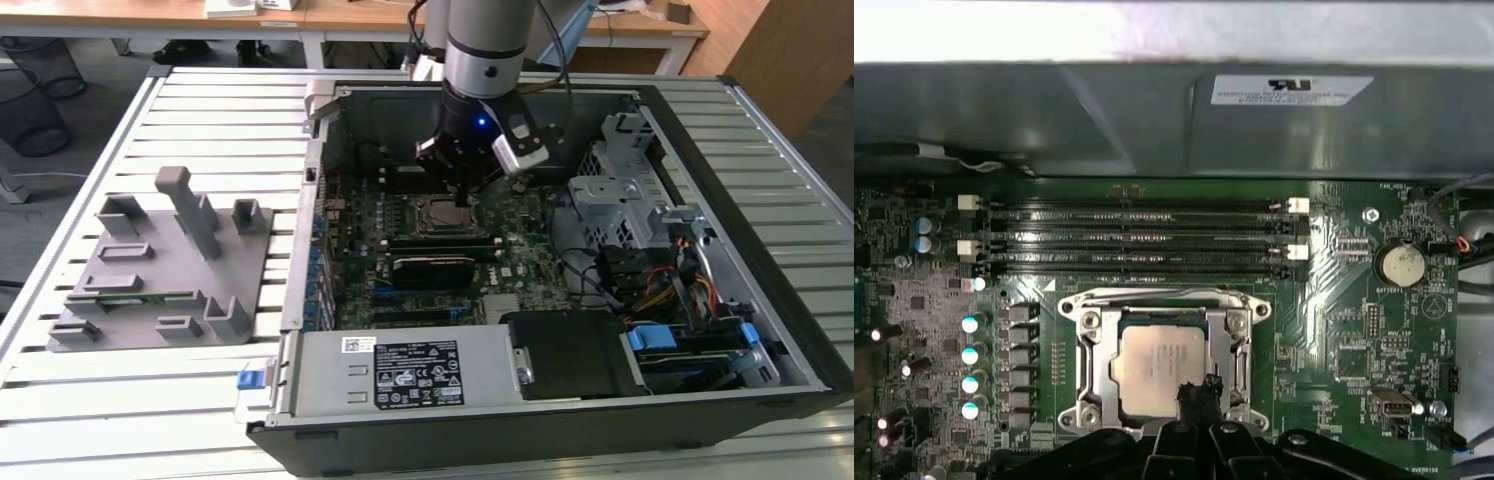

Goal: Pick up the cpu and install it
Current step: 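Install the second cpu locking lever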

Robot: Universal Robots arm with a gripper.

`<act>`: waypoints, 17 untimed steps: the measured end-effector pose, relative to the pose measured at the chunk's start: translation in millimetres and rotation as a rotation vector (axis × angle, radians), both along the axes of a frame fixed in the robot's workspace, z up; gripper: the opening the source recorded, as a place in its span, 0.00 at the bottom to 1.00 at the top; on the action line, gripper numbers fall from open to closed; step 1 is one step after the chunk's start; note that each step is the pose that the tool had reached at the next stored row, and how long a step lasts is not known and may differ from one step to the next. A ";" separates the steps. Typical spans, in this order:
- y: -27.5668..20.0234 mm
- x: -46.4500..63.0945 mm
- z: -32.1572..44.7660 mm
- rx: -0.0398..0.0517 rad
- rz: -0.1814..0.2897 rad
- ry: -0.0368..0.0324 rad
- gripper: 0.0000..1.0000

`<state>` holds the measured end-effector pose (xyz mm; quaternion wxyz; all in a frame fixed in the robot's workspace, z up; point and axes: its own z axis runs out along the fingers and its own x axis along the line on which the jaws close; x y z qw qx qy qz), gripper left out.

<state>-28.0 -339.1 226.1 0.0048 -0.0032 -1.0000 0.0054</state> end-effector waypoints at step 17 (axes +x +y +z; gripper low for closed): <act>-4.8 -0.3 12.2 -0.0086 0.000 -0.0001 0.11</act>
